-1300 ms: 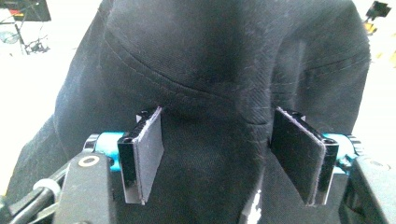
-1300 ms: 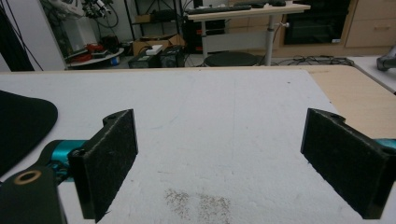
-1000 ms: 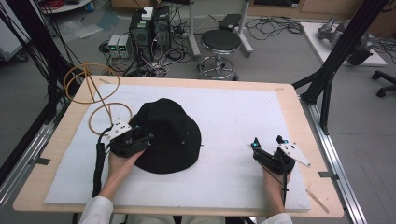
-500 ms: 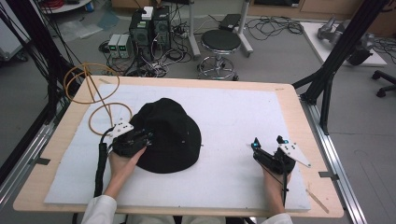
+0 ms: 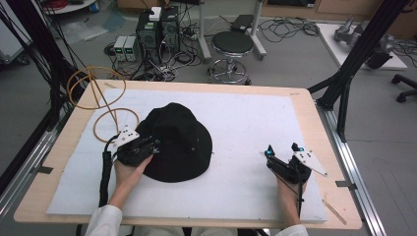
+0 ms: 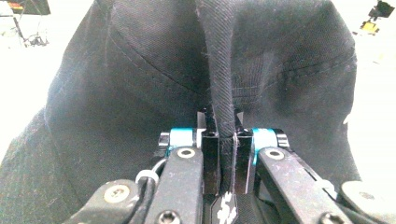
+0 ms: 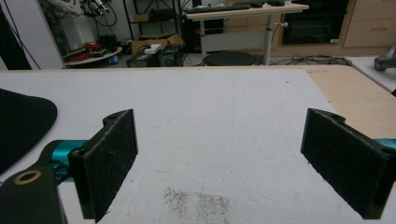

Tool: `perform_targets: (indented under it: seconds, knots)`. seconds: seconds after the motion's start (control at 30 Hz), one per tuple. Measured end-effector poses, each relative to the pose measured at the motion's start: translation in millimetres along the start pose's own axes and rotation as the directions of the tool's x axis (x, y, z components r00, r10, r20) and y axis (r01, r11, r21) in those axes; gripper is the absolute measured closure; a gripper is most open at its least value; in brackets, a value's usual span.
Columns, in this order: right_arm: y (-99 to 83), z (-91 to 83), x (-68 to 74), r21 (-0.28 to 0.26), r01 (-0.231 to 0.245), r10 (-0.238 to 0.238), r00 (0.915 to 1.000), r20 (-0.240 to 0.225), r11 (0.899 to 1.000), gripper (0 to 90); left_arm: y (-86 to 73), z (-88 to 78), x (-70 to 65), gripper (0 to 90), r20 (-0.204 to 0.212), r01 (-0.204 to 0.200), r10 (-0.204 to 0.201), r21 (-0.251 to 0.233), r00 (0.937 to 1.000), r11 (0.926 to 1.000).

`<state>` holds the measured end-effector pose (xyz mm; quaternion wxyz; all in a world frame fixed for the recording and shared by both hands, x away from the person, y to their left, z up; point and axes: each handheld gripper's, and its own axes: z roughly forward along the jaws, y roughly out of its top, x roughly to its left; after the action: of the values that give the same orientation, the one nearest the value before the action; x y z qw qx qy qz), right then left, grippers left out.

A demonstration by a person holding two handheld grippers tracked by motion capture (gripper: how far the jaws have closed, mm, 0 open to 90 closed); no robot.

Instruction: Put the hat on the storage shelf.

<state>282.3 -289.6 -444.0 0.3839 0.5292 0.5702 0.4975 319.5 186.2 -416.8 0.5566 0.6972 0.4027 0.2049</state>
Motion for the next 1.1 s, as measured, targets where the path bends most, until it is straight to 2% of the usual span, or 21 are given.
perform_targets:
  seconds: [0.13,0.3,0.53,0.6,0.83,0.9,1.0,1.1]
  knots:
    - [0.1,0.1,-0.4,-0.003,0.003,-0.003,1.0,0.0,1.0,10.1,-0.6,-2.4,-0.3,86.3,-0.007,-0.003,0.003,-0.027,1.0,0.9996]
    - [0.0,0.2,0.1,-0.002,0.005,-0.005,1.0,-0.001,1.0,10.2,-0.4,-3.9,-0.5,86.4,-0.007,-0.012,0.011,-0.036,0.9999,0.9993]
    - [0.3,-0.3,-0.3,-0.006,0.007,-0.007,1.0,0.002,1.0,10.1,7.5,-11.1,-5.8,86.3,0.004,-0.009,0.009,-0.096,0.9999,0.9953]
    - [0.1,0.0,-0.4,-0.005,0.009,-0.009,1.0,0.003,1.0,10.2,15.2,-14.3,-10.8,86.4,0.001,-0.039,0.04,-0.12,0.9992,0.992]
    - [-0.1,0.2,0.7,-0.001,0.008,-0.008,1.0,-0.001,1.0,10.1,33.6,-21.4,-19.5,86.3,0.001,-0.077,0.078,-0.166,0.9969,0.9831]
    - [0.0,0.1,0.6,-0.002,0.011,-0.011,0.9999,-0.001,1.0,10.1,43.1,-25.4,-23.0,86.3,0.005,-0.098,0.101,-0.187,0.9949,0.9775]
    - [0.2,-0.2,0.7,-0.001,0.005,-0.005,1.0,-0.002,1.0,10.2,47.7,-27.4,-24.3,86.4,0.004,-0.111,0.115,-0.196,0.9934,0.9742]
    - [0.2,-0.1,0.4,-0.002,0.009,-0.009,1.0,-0.001,1.0,10.1,53.2,-29.8,-25.5,86.3,-0.009,-0.129,0.13,-0.219,0.9915,0.9671]
